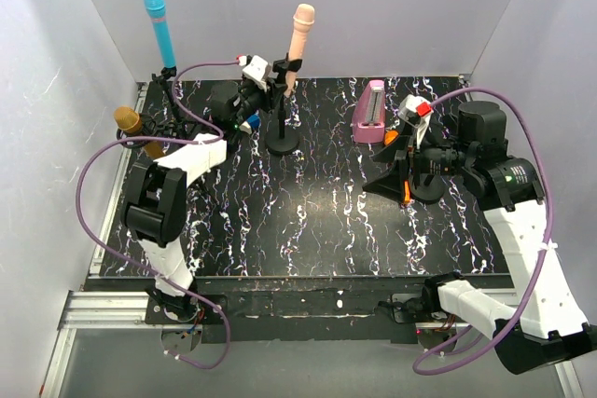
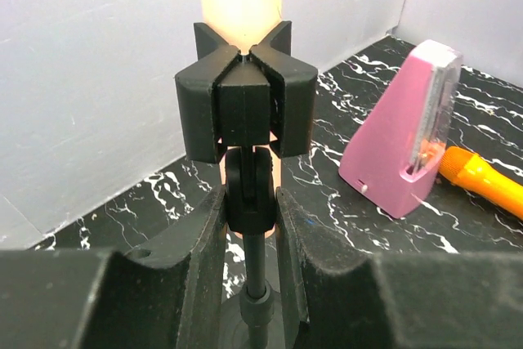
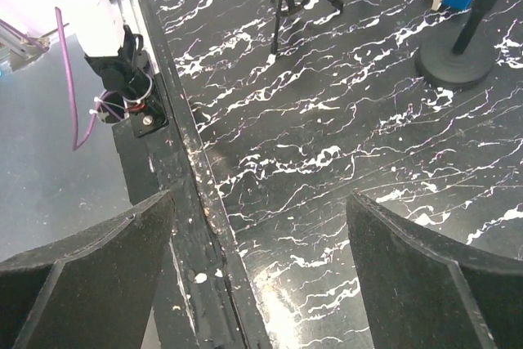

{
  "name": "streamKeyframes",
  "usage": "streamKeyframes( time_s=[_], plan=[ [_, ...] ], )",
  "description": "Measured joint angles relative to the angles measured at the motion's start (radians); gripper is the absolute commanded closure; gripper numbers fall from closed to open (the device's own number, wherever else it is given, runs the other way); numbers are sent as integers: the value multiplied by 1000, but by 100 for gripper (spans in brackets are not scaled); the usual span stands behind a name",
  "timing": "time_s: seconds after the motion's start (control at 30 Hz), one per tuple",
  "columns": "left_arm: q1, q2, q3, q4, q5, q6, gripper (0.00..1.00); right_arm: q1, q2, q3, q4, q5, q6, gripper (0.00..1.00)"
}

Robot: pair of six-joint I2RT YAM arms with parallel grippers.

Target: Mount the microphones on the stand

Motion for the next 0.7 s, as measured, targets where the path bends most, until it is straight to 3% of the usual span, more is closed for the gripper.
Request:
streamKeyframes(
  time_s=[0.23, 0.27, 0.37, 0.5, 0.7],
  plan=[
    [28, 87, 79, 47, 39, -18, 98, -3, -5, -24, -4, -1, -13, 8],
    [29, 88, 79, 47, 43, -20, 95, -6, -5, -25, -5, 0, -13, 8],
    [30, 88, 76, 52, 46, -22, 74, -14, -6, -25, -4, 0, -13, 8],
    [33, 79, 53, 70, 45, -19, 57, -26, -6, -26, -4, -4, -13, 8],
    [41, 40, 3, 48, 40, -21, 45, -37, -6, -26, -4, -9, -13, 8]
  ],
)
